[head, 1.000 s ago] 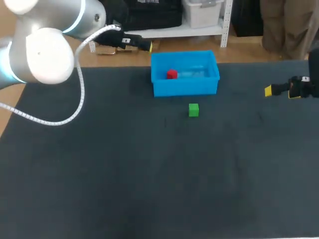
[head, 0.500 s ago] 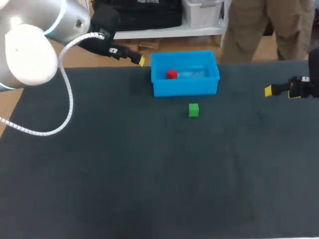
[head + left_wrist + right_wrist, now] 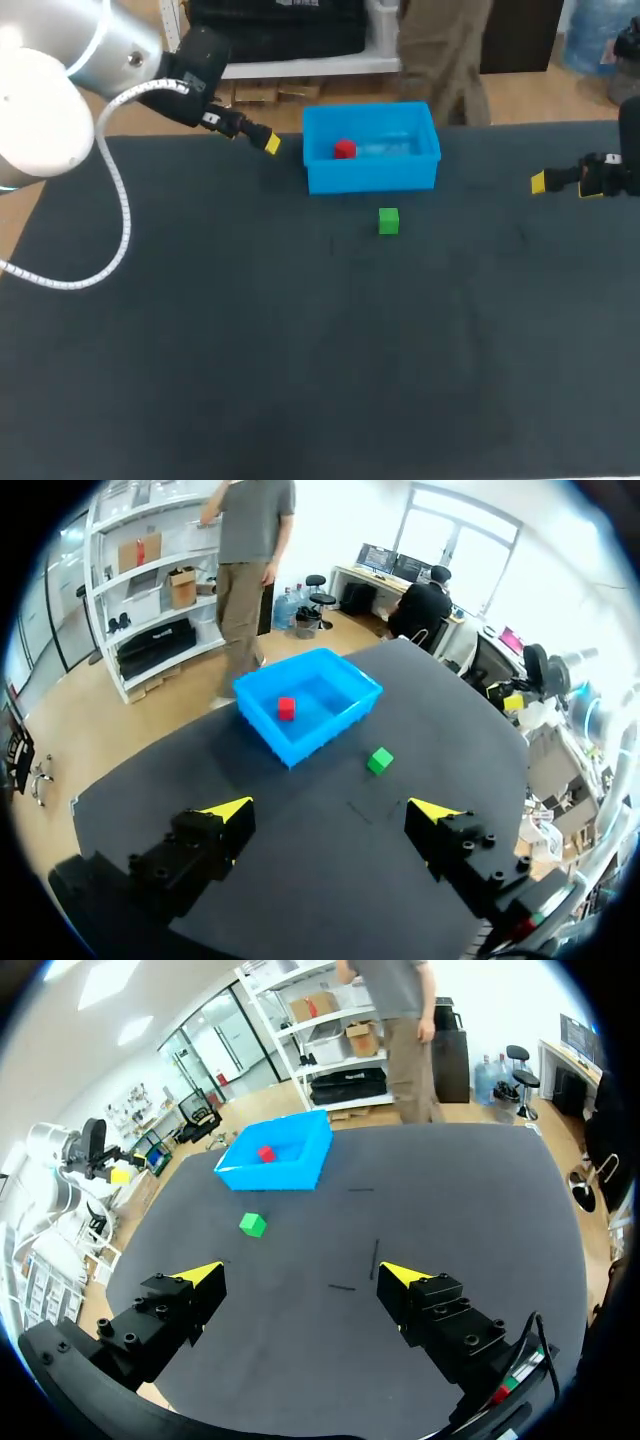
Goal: Use the left arm to pick the red cube and place it into the blue plastic box first, then use the right arm to grasp the green cube and put it into the same blue plastic box after the first action is fully finished.
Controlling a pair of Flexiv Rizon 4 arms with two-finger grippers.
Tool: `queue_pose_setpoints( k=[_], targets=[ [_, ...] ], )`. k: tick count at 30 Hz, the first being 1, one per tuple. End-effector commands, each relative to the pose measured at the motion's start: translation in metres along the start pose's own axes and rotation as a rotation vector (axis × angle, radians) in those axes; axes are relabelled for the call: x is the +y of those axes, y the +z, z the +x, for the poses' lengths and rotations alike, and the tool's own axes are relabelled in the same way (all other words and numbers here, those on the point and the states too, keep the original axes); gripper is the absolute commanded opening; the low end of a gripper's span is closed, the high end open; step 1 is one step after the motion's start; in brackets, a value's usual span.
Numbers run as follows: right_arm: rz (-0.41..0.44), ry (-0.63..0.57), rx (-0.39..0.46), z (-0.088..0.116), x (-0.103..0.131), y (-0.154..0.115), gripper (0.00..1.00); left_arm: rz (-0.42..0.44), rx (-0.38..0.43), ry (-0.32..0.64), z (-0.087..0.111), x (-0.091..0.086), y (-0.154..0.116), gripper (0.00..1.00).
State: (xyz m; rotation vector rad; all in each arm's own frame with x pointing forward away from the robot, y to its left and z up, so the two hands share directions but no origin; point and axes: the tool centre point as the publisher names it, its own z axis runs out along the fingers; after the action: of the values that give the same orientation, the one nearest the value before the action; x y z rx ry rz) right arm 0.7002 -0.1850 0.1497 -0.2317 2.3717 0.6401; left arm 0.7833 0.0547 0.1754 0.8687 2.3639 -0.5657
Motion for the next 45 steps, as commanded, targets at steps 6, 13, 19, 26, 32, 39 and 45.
queue_pose_setpoints(
  k=[6, 13, 19, 26, 32, 39, 45],
  targets=[
    [-0.003, -0.001, 0.001, 0.0, -0.001, 0.0, 1.0, 0.031, 0.005, 0.018, 0.018, 0.001, -0.013, 1.0],
    [-0.003, -0.001, 0.001, 0.0, -0.001, 0.0, 1.0, 0.062, 0.01, 0.033, 0.028, -0.002, -0.021, 1.0],
    [-0.003, -0.001, 0.001, 0.0, -0.001, 0.0, 1.0, 0.089, 0.028, 0.053, 0.039, -0.009, -0.022, 1.0],
    [-0.003, -0.001, 0.001, 0.0, -0.001, 0.0, 1.0, 0.102, 0.039, 0.063, 0.046, -0.012, -0.023, 1.0],
    [-0.003, -0.001, 0.001, 0.0, -0.001, 0.0, 1.0, 0.104, 0.047, 0.069, 0.048, -0.012, -0.024, 1.0],
    [-0.003, -0.001, 0.001, 0.0, -0.001, 0.0, 1.0, 0.104, 0.047, 0.069, 0.048, -0.012, -0.024, 1.0],
    [-0.003, -0.001, 0.001, 0.0, -0.001, 0.0, 1.0, 0.104, 0.047, 0.069, 0.048, -0.012, -0.024, 1.0]
  ],
)
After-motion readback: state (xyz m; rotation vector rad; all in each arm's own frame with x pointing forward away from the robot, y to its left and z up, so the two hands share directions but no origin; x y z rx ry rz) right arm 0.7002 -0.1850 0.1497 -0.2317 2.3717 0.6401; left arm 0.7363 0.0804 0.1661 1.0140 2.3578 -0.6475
